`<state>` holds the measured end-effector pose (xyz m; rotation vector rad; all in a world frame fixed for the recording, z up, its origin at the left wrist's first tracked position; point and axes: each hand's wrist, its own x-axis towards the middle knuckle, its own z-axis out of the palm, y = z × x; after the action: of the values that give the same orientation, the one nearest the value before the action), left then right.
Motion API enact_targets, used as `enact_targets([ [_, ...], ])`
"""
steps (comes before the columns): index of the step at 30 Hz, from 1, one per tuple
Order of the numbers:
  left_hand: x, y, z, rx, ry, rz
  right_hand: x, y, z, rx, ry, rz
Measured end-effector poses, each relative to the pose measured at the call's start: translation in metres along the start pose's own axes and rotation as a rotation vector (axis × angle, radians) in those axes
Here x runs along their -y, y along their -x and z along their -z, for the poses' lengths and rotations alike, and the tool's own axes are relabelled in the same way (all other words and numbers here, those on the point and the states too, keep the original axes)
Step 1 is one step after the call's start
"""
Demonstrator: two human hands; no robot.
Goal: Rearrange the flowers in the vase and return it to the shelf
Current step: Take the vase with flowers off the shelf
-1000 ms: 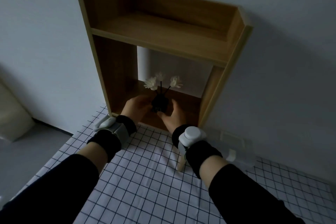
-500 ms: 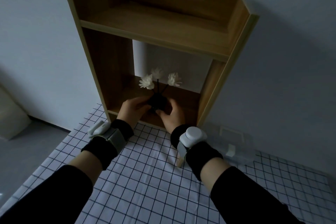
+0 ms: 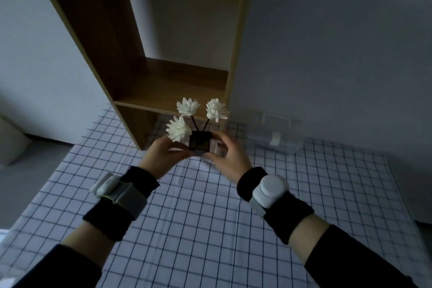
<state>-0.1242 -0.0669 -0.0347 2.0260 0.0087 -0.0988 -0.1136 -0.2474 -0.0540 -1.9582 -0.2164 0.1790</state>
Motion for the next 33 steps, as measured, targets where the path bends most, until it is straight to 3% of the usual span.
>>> enact_targets([
  [17,0.078,0.042,-0.169,0.270,0.043,0.163,-0.156,0.110,0.034,-0.045,0.007,-0.234],
  [25,0.149,0.053,-0.214,0.232,0.064,0.066,-0.236,0.127,0.008,-0.091,0.090,-0.146],
  [33,0.172,0.053,-0.221,0.163,-0.030,-0.138,-0.257,0.131,0.004,-0.158,0.101,-0.034],
])
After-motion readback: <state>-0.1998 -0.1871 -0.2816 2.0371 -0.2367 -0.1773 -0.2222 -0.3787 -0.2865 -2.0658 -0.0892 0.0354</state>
